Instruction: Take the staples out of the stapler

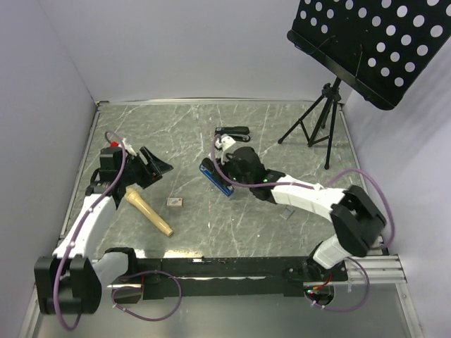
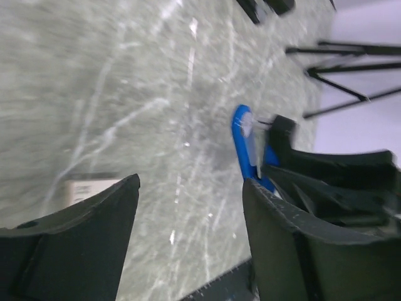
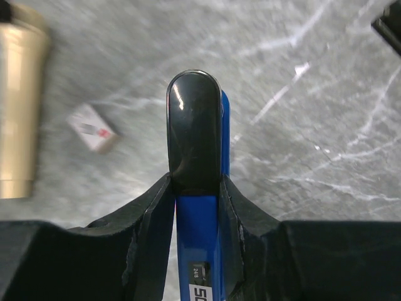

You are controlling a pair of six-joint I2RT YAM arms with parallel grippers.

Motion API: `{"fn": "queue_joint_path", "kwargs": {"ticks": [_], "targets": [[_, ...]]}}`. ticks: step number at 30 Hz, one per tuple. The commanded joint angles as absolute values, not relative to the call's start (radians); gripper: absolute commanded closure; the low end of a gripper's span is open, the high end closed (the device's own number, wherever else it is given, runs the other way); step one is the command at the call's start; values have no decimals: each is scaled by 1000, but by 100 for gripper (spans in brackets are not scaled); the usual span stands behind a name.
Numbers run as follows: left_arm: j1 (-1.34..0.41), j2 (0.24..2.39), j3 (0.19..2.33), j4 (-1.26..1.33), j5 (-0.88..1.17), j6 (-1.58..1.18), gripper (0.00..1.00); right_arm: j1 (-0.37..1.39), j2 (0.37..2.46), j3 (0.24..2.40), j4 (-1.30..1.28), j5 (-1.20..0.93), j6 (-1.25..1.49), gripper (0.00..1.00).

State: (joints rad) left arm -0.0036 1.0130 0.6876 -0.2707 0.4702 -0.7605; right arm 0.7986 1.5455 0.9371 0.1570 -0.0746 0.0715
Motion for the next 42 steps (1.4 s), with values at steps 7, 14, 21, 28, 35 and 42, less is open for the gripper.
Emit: {"fn": "queue_joint_path", "kwargs": {"ticks": [7, 14, 21, 28, 35, 42], "targets": [[-106, 1203, 784, -92, 689, -791, 34, 802, 1344, 897, 345, -199, 193, 100], [-141, 1232, 762, -8, 718, -853, 35, 815, 1345, 914, 344, -216, 204, 100], [-150, 1246, 762, -8, 709, -841, 36, 845, 1341, 920, 341, -206, 207, 100], [-172, 1262, 739, 55, 729, -885, 44, 882, 1364, 940, 345, -178, 203, 100], [-178, 1261, 646, 219, 836, -1037, 61, 894, 1417, 950, 367, -160, 219, 100], [-178, 1246, 656, 132, 827, -1003, 99, 894, 1447, 968, 328, -144, 225, 100]]}}
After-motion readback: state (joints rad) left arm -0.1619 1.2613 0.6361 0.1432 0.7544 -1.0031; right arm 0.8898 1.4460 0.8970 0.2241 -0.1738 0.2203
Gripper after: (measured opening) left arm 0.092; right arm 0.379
